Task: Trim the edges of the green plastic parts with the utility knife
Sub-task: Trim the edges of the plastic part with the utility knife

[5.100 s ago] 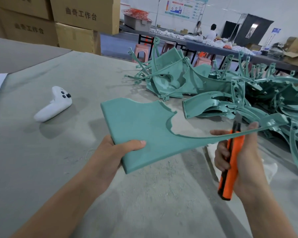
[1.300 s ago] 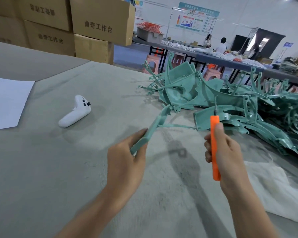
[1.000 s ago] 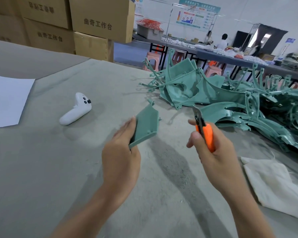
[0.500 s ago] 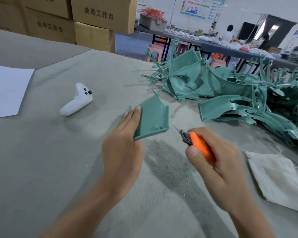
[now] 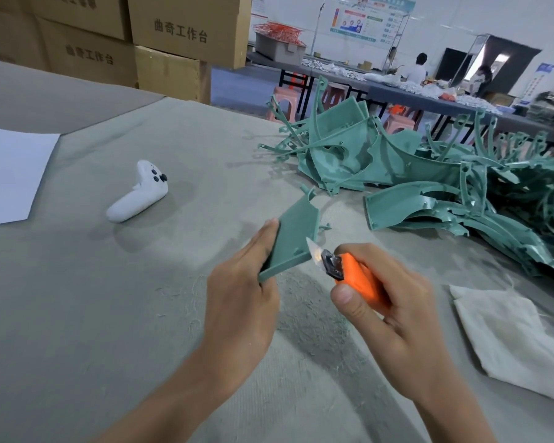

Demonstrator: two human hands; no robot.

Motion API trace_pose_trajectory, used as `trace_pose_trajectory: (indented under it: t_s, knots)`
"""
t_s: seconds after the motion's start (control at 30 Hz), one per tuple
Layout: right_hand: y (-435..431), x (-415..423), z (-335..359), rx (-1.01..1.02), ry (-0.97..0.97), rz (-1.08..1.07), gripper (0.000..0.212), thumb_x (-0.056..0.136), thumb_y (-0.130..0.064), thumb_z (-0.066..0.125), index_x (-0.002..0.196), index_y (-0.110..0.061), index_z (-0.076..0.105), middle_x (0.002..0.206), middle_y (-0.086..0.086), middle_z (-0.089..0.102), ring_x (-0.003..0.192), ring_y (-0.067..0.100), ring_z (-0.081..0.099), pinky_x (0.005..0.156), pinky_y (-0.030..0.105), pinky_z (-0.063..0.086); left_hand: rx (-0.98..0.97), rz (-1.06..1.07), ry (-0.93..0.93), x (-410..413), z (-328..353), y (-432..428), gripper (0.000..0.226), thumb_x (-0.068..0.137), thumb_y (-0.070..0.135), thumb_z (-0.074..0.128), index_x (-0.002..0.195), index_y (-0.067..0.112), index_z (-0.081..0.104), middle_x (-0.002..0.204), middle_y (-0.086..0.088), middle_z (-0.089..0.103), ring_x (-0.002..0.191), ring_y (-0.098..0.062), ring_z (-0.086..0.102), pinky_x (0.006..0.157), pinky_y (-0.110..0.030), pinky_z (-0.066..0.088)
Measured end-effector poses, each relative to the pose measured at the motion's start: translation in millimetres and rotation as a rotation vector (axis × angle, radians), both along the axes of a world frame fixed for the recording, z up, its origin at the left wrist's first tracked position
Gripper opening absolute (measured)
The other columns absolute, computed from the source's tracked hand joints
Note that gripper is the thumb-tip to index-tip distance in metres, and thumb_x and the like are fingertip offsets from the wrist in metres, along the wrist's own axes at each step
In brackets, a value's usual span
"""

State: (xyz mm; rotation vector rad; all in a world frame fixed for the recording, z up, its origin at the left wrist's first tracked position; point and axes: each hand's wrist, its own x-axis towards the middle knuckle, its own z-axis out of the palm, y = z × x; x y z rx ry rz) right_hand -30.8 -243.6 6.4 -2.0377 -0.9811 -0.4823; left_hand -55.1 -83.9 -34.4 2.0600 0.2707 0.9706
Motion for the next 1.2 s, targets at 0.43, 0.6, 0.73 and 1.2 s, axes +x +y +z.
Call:
trace_pose_trajectory:
  t_s: [0.43,0.6,0.73,1.2]
  knots:
    - [0.8,0.9,-1.4,0.011,0.054,0.047,0.036,0.095,-0.061,0.045,0.097,-0.029,0.061,0.068,-0.006,0.049,0.061,0.015,0.047,0.055,0.029,0.032,0.045,-0.033,-0.048,0.2,-1.2,0.8,0.06,0.075,-0.02,0.055,0.128,0.008,0.062,0.112,-0.006,0.071,0.104,-0.008,0.053,0.084,0.007,0.03]
    - [2.6,4.1,-3.7,0.023,0.065,0.029,0.025,0.094,-0.058,0.049,0.096,-0.035,0.057,0.066,-0.009,0.044,0.059,0.012,0.045,0.055,0.025,0.031,0.059,-0.056,-0.056,-2.6,-0.3,2.1,0.059,0.074,-0.018,0.052,0.127,0.005,0.062,0.106,-0.009,0.073,0.095,-0.009,0.056,0.078,0.011,0.028]
    - [1.8,11.7,-2.1,0.046,0.061,-0.02,0.021,0.095,-0.051,0.05,0.094,-0.032,0.058,0.065,-0.004,0.047,0.057,0.014,0.044,0.053,0.026,0.033,0.083,-0.133,-0.08,-5.4,-2.5,2.2,0.063,0.071,-0.021,0.055,0.13,0.003,0.059,0.117,-0.007,0.068,0.092,-0.003,0.058,0.08,0.005,0.036]
    - [10.2,-6.3,3.8,0.048,0.062,0.09,0.024,0.094,-0.046,0.053,0.093,-0.024,0.061,0.066,-0.007,0.046,0.058,0.009,0.044,0.056,0.017,0.03,-0.025,-0.008,-0.052,-0.5,6.6,-2.1,0.002,0.081,-0.01,0.057,0.081,-0.011,0.056,0.053,0.034,0.048,0.044,0.02,0.039,0.044,0.006,0.023]
